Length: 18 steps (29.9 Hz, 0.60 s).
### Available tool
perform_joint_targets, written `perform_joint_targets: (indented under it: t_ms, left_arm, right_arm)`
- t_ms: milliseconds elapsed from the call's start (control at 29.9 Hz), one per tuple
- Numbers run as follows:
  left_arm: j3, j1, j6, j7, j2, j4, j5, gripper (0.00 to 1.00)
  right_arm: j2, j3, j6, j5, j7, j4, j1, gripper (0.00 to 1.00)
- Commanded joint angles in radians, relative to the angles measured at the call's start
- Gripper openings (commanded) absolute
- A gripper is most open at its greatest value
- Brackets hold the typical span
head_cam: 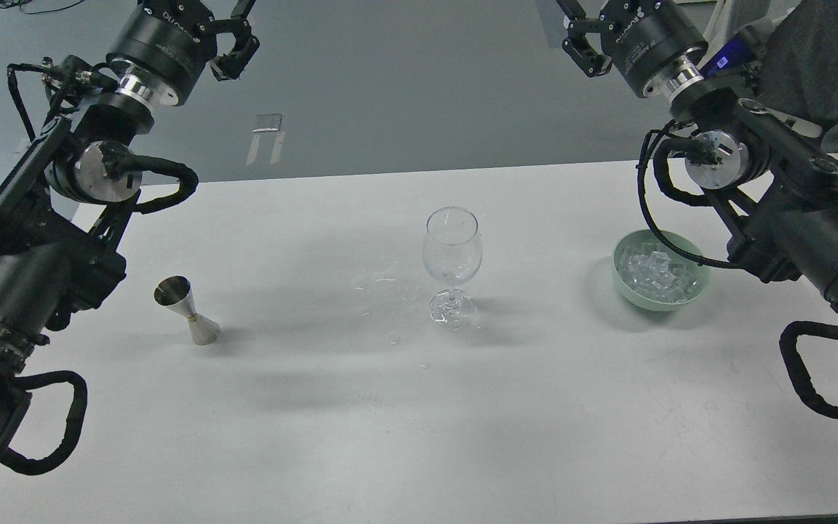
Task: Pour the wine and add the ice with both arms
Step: 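Lower the open left gripper toward the metal jigger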
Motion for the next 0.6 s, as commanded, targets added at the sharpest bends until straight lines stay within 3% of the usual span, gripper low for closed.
perform_joint_targets:
  t_ms: [0,200,401,434,568]
  left_arm:
    - [0.000,0.025,0.012,0.014,0.036,-0.041,-0.031,0.98]
    - [-0.005,0.141,0.035,0.034,0.151,-0.173,-0.136,0.97]
    - [-0.104,0.337,0.063,0.174,0.286,-0.386,-0.301,0.97]
    - [-0.136,0.401,0.075,0.210,0.317,-0.448,-0.337,0.97]
    - [-0.241,0.593,0.090,0.286,0.363,-0.593,-0.419,0.96]
  right_arm:
    - [0.000,-0.001,0.000,0.000,0.000,-0.001,0.000,1.00]
    - [-0.002,-0.001,0.000,0.000,0.000,-0.001,-0.002,1.00]
    - [-0.003,-0.002,-0.005,0.000,0.000,-0.001,-0.005,1.00]
    - [-0.005,-0.001,-0.005,0.000,0.000,-0.002,-0.005,1.00]
    - [-0.011,-0.002,-0.003,0.000,0.000,-0.002,-0.004,1.00]
